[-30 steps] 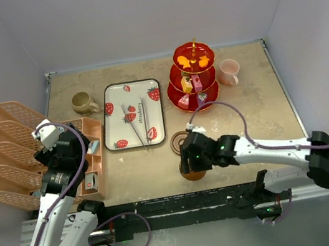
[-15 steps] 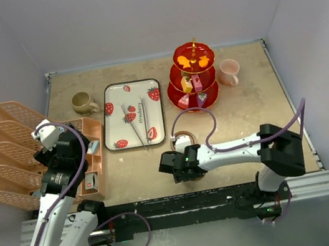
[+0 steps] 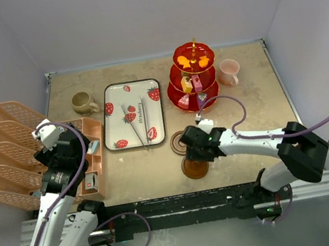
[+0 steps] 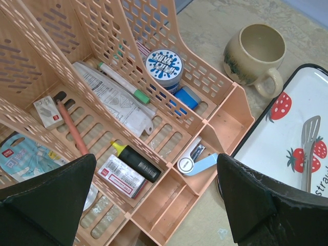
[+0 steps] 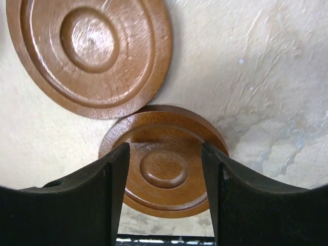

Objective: Serve the afternoon tea
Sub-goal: Move the coaster to the center of the board.

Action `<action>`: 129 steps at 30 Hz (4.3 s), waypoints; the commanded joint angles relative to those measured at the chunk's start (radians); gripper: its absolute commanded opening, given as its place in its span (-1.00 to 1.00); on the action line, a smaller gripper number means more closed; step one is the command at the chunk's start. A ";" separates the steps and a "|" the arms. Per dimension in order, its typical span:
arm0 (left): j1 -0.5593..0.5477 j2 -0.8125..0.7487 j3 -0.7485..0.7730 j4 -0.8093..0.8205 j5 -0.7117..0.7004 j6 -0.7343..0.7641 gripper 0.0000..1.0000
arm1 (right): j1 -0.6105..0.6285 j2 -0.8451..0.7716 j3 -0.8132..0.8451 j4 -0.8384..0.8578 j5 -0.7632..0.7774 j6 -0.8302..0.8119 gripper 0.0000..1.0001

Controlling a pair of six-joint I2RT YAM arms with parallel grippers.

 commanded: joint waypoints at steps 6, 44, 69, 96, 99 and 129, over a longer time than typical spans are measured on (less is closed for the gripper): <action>0.000 0.004 0.024 0.028 0.005 0.018 0.98 | -0.124 -0.052 -0.016 0.059 0.027 -0.182 0.23; 0.001 0.019 0.024 0.027 0.003 0.018 0.99 | -0.387 0.094 0.105 0.120 0.012 -0.366 0.17; 0.001 0.016 0.019 0.037 0.014 0.022 0.99 | -0.398 -0.310 -0.030 -0.173 0.118 -0.087 0.82; 0.000 0.000 0.015 0.048 0.032 0.029 0.99 | -0.509 -0.303 -0.237 0.138 -0.159 -0.099 0.84; 0.001 0.018 0.021 0.041 0.042 0.032 0.99 | -0.508 -0.283 -0.222 0.177 -0.140 -0.128 0.82; 0.000 0.029 0.029 0.022 0.003 0.001 0.99 | -0.326 -0.479 0.060 0.447 -0.322 -0.565 0.66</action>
